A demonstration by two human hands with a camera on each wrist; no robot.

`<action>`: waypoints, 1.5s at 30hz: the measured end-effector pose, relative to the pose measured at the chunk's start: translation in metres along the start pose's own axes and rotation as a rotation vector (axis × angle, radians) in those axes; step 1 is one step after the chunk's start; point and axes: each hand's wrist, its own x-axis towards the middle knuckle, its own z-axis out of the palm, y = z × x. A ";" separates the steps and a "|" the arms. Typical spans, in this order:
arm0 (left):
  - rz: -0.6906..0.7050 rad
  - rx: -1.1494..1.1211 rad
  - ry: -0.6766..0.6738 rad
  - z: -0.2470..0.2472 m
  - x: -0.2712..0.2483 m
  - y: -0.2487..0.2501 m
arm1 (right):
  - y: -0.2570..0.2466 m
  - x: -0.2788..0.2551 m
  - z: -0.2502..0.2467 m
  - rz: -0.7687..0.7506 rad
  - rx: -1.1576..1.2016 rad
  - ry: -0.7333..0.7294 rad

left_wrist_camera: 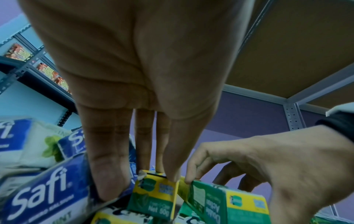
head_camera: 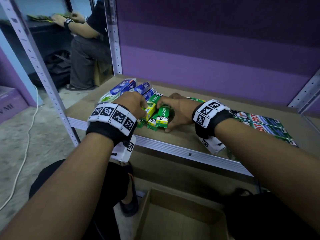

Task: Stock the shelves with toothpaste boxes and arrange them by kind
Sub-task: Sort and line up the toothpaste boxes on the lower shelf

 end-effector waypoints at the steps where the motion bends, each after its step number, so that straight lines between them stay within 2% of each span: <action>1: 0.001 0.003 0.000 0.000 0.000 0.000 | -0.001 -0.002 0.000 -0.011 -0.002 -0.012; 5: 0.009 0.008 0.000 0.000 0.000 0.000 | -0.002 -0.009 0.004 -0.056 -0.013 -0.023; 10: -0.002 0.005 -0.006 -0.001 -0.001 0.002 | -0.002 -0.014 0.005 -0.144 0.056 0.054; 17: -0.026 -0.012 -0.017 0.000 -0.002 0.006 | -0.003 -0.025 -0.003 -0.247 0.231 0.323; 25: -0.040 -0.014 -0.010 0.004 0.001 0.008 | 0.004 -0.049 -0.020 -0.206 0.527 0.517; 30: -0.064 -0.012 0.008 0.008 0.003 0.009 | 0.009 -0.061 -0.030 -0.177 0.694 0.487; 34: -0.082 0.011 0.010 0.010 0.004 0.011 | 0.016 -0.071 -0.035 -0.137 0.722 0.415; 38: -0.098 0.025 0.006 0.011 0.004 0.014 | 0.016 -0.081 -0.030 -0.103 0.671 0.365; 45: -0.118 0.033 0.038 0.015 0.007 0.016 | 0.008 -0.087 -0.017 -0.088 0.492 0.453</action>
